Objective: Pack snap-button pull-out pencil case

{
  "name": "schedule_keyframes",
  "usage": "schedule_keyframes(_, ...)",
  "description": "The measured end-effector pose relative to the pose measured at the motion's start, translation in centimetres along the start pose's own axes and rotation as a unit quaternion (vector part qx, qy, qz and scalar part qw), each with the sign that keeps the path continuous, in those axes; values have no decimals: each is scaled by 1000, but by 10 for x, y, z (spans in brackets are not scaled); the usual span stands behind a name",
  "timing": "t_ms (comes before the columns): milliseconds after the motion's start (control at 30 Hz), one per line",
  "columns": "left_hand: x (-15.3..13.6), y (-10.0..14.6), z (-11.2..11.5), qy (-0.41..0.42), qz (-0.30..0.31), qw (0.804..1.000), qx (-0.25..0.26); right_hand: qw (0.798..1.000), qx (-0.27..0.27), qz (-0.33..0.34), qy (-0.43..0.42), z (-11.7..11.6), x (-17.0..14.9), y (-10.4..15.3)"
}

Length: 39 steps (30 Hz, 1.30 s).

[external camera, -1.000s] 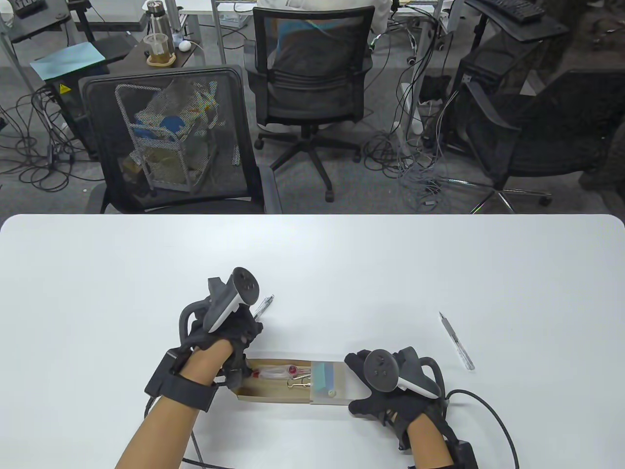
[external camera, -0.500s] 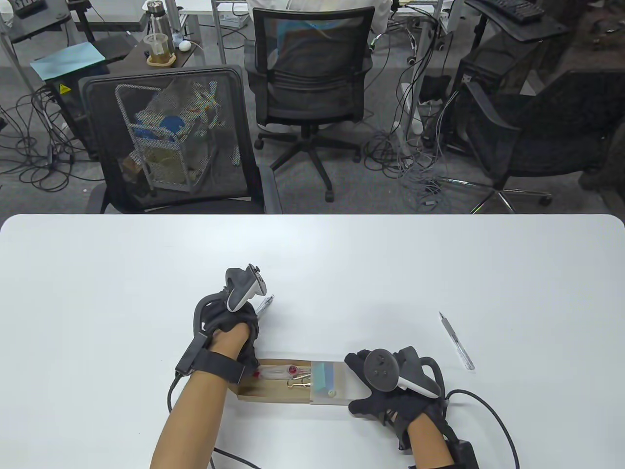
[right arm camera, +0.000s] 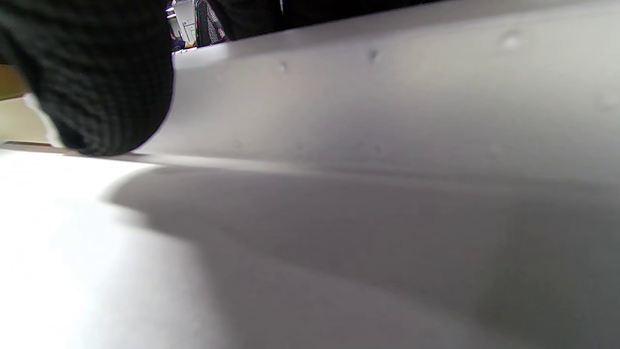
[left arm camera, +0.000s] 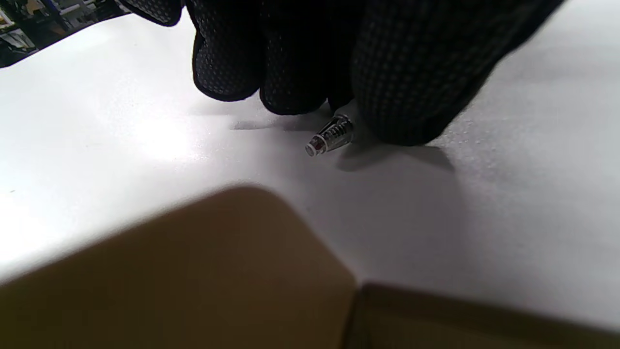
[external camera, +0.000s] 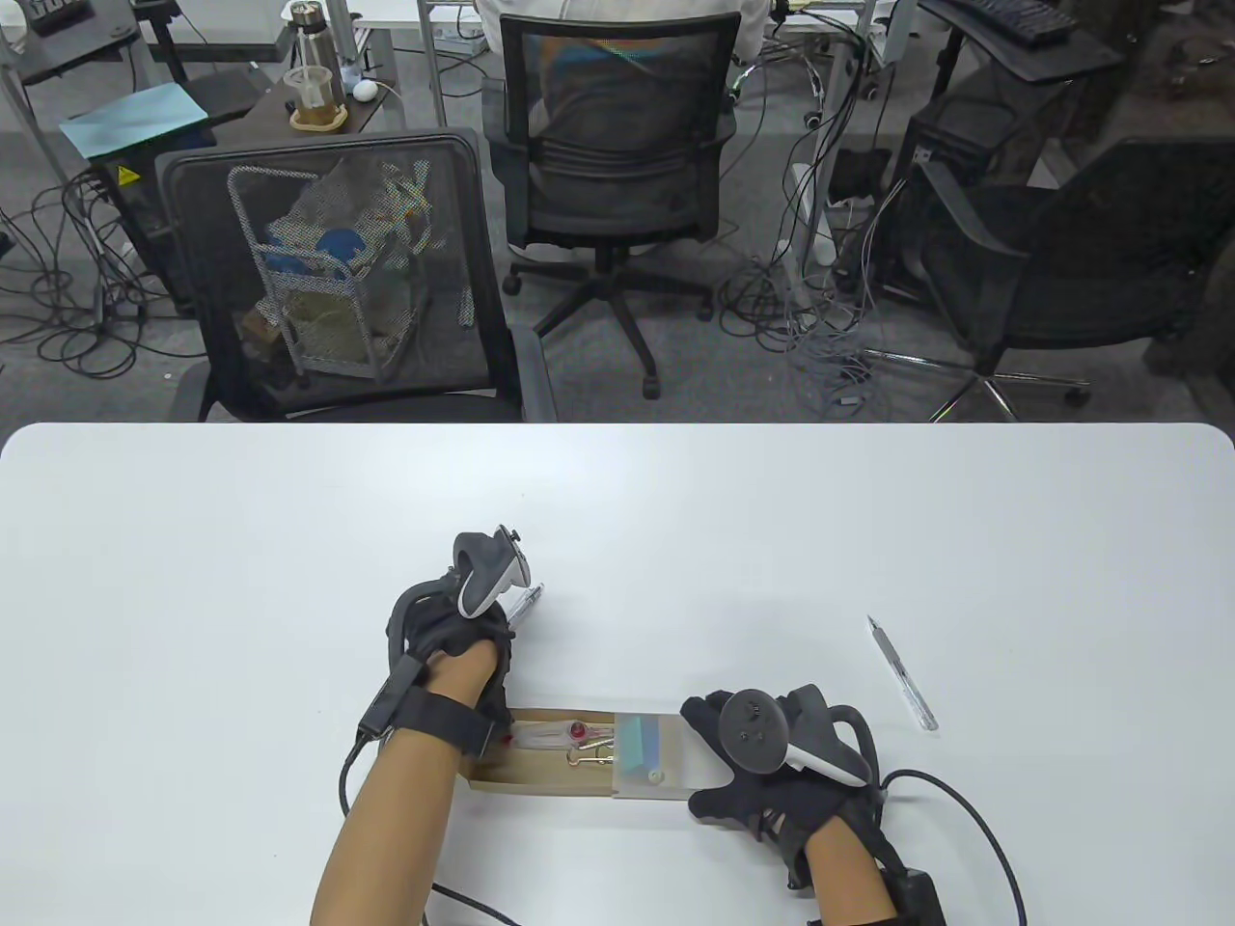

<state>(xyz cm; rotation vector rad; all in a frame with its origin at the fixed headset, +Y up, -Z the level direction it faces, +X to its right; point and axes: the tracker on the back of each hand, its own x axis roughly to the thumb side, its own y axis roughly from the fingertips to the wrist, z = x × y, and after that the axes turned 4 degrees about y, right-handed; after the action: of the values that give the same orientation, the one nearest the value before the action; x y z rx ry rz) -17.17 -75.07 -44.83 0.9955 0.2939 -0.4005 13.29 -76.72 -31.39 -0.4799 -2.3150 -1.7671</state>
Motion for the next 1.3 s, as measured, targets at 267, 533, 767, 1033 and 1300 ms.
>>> schedule_keyframes(267, -15, 8, -11, 63, 42, 997, 13, 1000, 0, 0, 0, 0, 0, 0)
schedule_keyframes(533, -30, 64, -35, 70, 180, 977, 87, 1000, 0, 0, -1, 0, 0, 0)
schedule_keyframes(767, -40, 115, -30, -26, 249, 951, 183, 1000, 0, -1, 1, 0, 0, 0)
schedule_keyframes(1033, -32, 148, 16, -196, 281, 905, 250, 1000, -2, -1, 2, -1, 0, 0)
schedule_keyframes(1300, -13, 161, 58, -327, 289, 855, 281, 1000, -2, -1, 2, -1, 0, 1)
